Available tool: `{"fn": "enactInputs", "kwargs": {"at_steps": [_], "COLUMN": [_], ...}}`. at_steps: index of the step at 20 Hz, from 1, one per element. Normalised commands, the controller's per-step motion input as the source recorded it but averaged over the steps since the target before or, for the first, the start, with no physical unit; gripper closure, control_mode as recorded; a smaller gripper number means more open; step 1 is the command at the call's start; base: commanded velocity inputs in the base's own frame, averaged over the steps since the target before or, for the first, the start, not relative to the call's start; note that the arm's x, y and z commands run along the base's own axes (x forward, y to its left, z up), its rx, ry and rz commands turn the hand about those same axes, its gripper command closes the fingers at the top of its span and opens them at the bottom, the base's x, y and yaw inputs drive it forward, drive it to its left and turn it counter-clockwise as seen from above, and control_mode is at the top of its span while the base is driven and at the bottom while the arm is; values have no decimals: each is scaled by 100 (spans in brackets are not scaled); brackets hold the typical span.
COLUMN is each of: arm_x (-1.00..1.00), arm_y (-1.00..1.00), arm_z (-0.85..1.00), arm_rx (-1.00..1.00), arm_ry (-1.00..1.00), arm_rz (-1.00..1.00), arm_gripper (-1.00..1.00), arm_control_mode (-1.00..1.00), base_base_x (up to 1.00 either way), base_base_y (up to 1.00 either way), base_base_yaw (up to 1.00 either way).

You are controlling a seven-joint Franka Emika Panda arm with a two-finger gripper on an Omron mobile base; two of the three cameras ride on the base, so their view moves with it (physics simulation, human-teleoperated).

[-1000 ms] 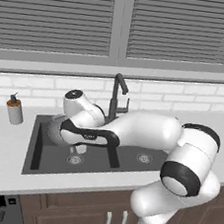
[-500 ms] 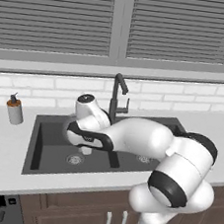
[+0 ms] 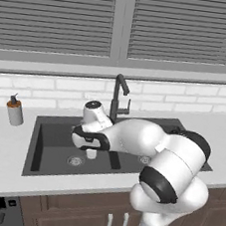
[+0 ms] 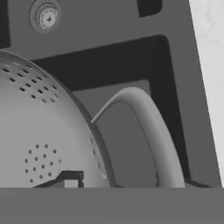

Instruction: Put the colander in the sink, put the mango, tangerine in the colander, and turn on the sink faucet and pour water over the colander.

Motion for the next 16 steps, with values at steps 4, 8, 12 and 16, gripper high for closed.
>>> {"fn": "enactInputs", "kwargs": {"at_steps": [4, 8, 12, 16], "arm_x": [21, 23, 22, 17], "arm_y": [1, 10, 23, 40], "arm_z": [-34, -34, -30, -26], "arm_rx": [0, 0, 0, 0], "arm_ry": [3, 2, 0, 0], "arm_rz": [-22, -19, -16, -15], "arm_gripper": [100, 100, 100, 100], "arm_control_mode": [-100, -100, -100, -100], "base_base_x": [0, 0, 0, 0], "base_base_y": [0, 0, 0, 0], "base_base_yaw": [0, 0, 0, 0]}}
